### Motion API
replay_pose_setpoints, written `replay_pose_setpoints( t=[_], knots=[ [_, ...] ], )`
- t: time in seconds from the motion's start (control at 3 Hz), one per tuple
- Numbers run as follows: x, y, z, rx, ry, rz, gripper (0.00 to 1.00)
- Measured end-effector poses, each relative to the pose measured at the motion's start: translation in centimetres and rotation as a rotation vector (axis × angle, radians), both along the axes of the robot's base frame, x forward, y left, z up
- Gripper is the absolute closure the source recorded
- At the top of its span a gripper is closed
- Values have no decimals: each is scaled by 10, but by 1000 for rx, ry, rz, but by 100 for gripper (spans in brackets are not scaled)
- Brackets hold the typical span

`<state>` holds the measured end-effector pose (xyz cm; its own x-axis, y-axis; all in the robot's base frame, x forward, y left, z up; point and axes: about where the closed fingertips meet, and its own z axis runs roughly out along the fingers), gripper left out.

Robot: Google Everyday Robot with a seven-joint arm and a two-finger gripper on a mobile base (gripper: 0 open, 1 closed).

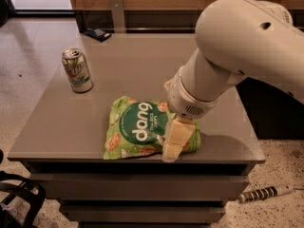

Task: Move green rice chip bag near rxbar blueberry

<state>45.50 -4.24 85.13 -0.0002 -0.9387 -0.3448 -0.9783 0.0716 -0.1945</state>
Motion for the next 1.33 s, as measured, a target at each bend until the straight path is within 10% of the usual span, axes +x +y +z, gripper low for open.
replay_pose_setpoints(
  t=[0.33,1.33],
  knots=[
    [1,8,-17,27,10,10,0],
    [8,9,-29,37,8,23,64]
  ],
)
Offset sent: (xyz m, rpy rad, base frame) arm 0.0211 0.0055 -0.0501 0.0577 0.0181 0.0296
